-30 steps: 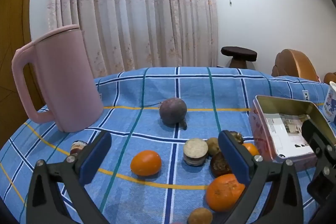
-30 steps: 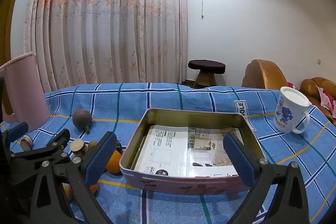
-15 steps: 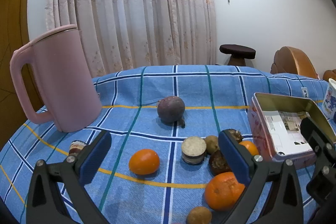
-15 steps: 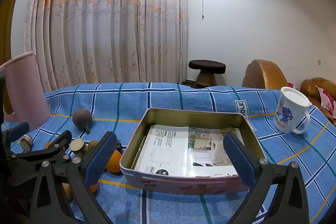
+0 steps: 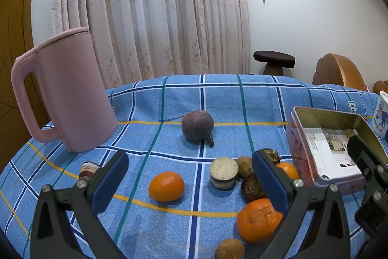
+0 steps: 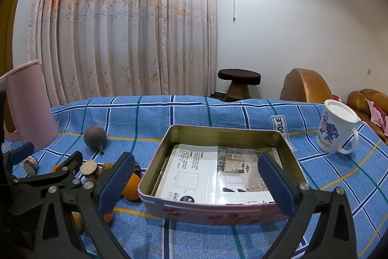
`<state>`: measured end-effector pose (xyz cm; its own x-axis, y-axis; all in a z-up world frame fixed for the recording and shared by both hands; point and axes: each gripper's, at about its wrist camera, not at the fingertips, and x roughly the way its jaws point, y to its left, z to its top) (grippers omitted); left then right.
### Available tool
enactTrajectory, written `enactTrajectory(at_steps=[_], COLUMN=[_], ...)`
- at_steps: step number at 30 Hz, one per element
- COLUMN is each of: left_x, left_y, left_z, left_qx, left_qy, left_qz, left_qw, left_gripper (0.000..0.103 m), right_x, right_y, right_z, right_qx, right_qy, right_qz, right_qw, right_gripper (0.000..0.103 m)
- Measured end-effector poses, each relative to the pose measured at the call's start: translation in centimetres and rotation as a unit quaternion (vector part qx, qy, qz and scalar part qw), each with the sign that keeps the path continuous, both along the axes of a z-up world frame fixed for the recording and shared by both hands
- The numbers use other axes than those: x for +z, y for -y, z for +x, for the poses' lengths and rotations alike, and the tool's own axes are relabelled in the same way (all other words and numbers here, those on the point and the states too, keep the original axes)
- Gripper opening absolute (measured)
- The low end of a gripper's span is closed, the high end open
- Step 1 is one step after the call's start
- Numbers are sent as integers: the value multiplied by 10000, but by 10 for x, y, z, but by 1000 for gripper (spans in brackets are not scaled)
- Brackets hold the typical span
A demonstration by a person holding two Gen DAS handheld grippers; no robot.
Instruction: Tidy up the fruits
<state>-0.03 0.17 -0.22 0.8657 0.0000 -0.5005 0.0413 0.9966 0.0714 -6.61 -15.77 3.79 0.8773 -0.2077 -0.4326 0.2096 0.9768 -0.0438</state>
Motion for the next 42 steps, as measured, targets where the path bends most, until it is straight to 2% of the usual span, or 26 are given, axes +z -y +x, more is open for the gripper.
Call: enactTrajectory(at_steps=[42], left_x=[-1], left_y=[1], left_z=[-1], left_qx=[1], left_qy=[-24], left_qz=[-8], left_qw=[10000], left_gripper=[103], right_x=[0], right_y=[1], right_z=[0], right_qx=[12], right_qy=[-56], right_qz=[-2], right_qw=[10000], right_gripper=[102])
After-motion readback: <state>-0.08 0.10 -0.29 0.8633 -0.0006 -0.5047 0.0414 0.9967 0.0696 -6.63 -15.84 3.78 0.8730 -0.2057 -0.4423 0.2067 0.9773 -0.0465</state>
